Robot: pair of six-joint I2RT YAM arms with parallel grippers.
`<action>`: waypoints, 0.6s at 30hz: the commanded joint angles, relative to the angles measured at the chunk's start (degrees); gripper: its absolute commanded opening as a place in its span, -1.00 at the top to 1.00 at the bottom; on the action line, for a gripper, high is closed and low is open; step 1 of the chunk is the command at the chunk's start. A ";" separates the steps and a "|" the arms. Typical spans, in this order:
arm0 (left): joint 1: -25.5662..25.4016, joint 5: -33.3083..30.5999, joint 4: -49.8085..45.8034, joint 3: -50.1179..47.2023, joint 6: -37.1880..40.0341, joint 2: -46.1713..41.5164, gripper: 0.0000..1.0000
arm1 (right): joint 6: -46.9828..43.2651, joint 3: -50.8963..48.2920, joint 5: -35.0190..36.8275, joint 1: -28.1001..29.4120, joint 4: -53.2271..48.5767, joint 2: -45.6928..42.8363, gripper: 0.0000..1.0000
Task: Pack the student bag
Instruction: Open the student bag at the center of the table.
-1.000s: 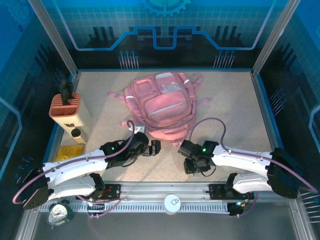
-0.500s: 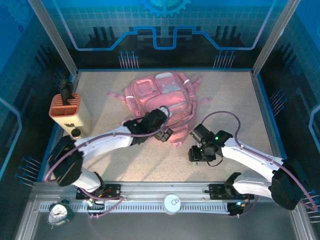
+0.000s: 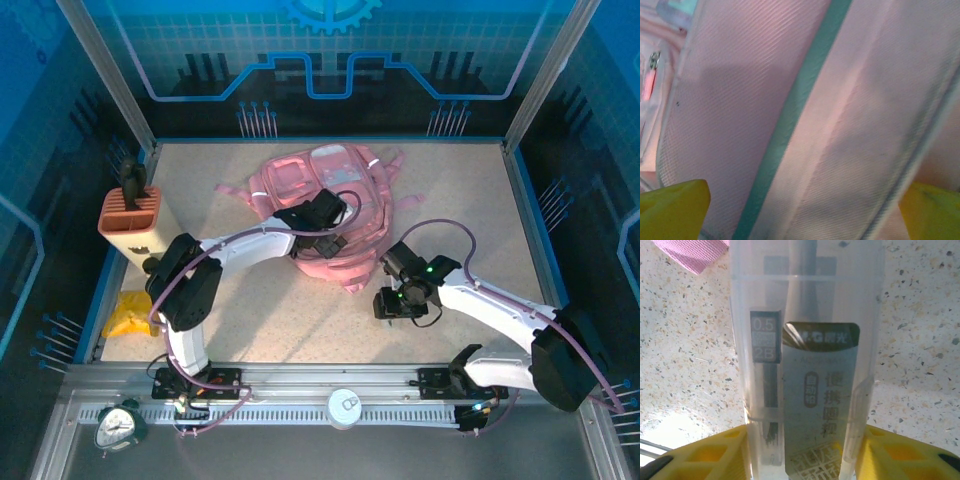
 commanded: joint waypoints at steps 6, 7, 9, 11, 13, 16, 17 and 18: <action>4.83 12.75 -4.70 2.23 0.49 -4.03 -0.72 | -1.38 1.03 -1.61 -0.58 0.78 0.25 0.00; 5.59 15.41 -4.80 2.13 0.37 -4.60 -0.69 | -1.53 1.04 -1.60 -0.53 0.83 0.35 0.01; 7.11 17.65 -4.92 2.46 -0.52 -5.10 -0.62 | -1.79 1.28 -1.30 -0.58 0.41 0.31 0.01; 8.11 19.12 -6.00 3.16 -0.87 -5.24 -0.57 | -2.08 1.64 -0.97 -0.52 -0.14 0.22 0.01; 8.24 17.33 -4.56 2.74 -0.95 -5.28 -0.47 | -2.09 1.99 -0.66 -0.51 -0.66 0.05 0.01; 8.20 15.56 -2.66 2.63 -1.05 -4.28 -0.32 | -1.94 2.12 -0.83 -0.52 -0.36 -0.20 0.01; 8.19 15.24 -2.25 2.66 -1.08 -4.01 -0.26 | -1.83 2.16 -0.92 -0.52 -0.24 -0.22 0.01; 8.11 15.46 -1.48 2.29 -0.67 -3.90 -0.23 | -1.73 2.16 -0.92 -0.51 -0.30 -0.21 0.01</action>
